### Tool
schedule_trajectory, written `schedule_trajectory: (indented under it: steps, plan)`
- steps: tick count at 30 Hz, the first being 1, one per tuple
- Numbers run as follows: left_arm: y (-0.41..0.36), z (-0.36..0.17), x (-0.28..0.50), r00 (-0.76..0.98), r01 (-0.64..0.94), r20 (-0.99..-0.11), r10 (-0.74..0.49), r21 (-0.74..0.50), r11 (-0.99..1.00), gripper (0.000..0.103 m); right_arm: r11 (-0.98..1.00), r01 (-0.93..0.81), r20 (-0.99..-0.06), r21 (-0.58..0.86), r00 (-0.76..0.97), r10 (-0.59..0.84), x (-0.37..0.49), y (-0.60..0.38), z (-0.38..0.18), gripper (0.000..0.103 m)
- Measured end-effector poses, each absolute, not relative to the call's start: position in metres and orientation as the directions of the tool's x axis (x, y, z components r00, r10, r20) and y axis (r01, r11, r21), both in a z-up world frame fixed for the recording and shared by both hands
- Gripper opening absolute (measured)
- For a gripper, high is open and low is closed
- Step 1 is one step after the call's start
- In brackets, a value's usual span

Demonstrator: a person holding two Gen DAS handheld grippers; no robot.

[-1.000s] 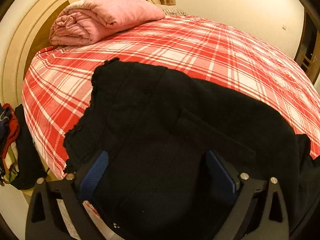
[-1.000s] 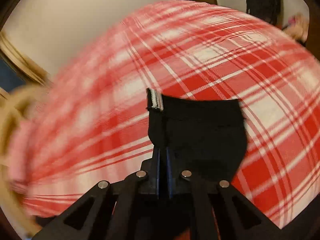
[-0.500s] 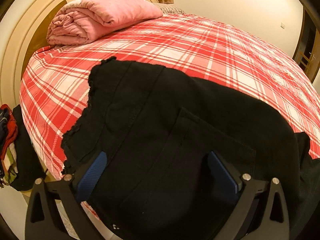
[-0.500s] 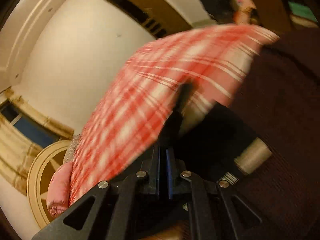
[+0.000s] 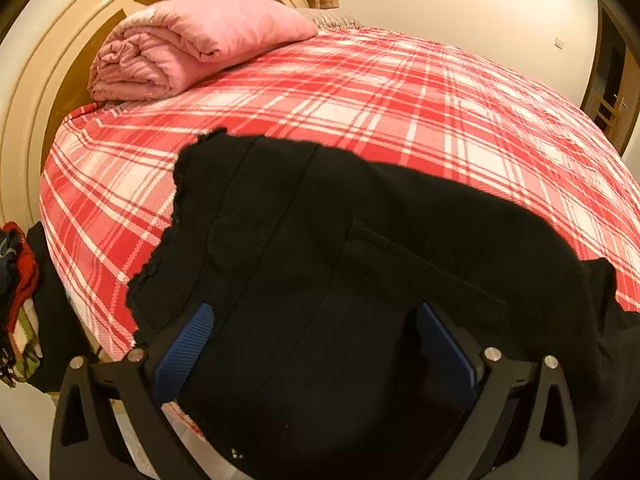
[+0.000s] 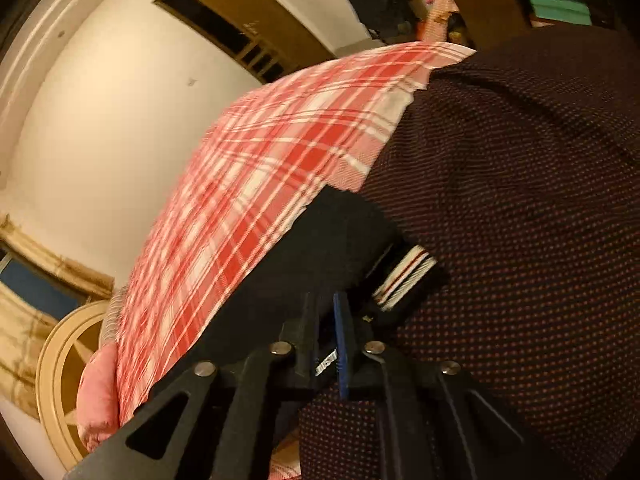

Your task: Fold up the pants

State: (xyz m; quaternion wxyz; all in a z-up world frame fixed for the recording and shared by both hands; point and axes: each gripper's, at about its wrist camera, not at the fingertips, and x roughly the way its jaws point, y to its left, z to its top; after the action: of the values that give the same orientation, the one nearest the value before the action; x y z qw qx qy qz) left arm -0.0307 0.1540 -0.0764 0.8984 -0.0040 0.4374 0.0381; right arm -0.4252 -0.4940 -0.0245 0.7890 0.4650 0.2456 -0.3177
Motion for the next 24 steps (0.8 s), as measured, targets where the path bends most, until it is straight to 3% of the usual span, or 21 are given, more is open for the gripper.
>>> schedule_trajectory:
  steps: [2,8,9,10,11,19,24]
  plan:
    - [0.149,-0.068,-0.037,0.638,-0.055,-0.768,0.056,0.027,0.998,0.103,0.372,0.724,-0.671,0.581,0.684,-0.285,-0.425,-0.495,-0.026,0.047]
    - [0.111,-0.038,-0.06,0.714,0.094,-0.7,-0.029,0.055,0.994,0.103,0.394,0.735,-0.678,0.552,0.671,-0.3,-0.415,-0.5,-0.028,0.051]
    - [0.102,-0.034,-0.063,0.722,0.122,-0.69,-0.042,0.067,0.99,0.103,0.412,0.742,-0.685,0.53,0.66,-0.308,-0.408,-0.501,-0.029,0.05]
    - [0.094,-0.031,-0.066,0.732,0.142,-0.68,-0.05,0.08,0.987,0.103,0.421,0.75,-0.691,0.511,0.649,-0.318,-0.406,-0.5,-0.03,0.036]
    - [0.09,-0.03,-0.068,0.736,0.151,-0.675,-0.056,0.084,0.985,0.103,0.434,0.762,-0.715,0.481,0.627,-0.309,-0.4,-0.501,-0.033,0.012]
    - [0.052,-0.03,-0.082,0.717,0.273,-0.685,-0.126,0.11,0.956,0.103,0.486,0.738,-0.662,0.468,0.657,-0.359,-0.432,-0.487,0.006,0.012]
    - [0.046,-0.028,-0.086,0.726,0.306,-0.674,-0.141,0.132,0.943,0.103,0.438,0.782,-0.732,0.444,0.598,-0.327,-0.451,-0.49,-0.024,0.013]
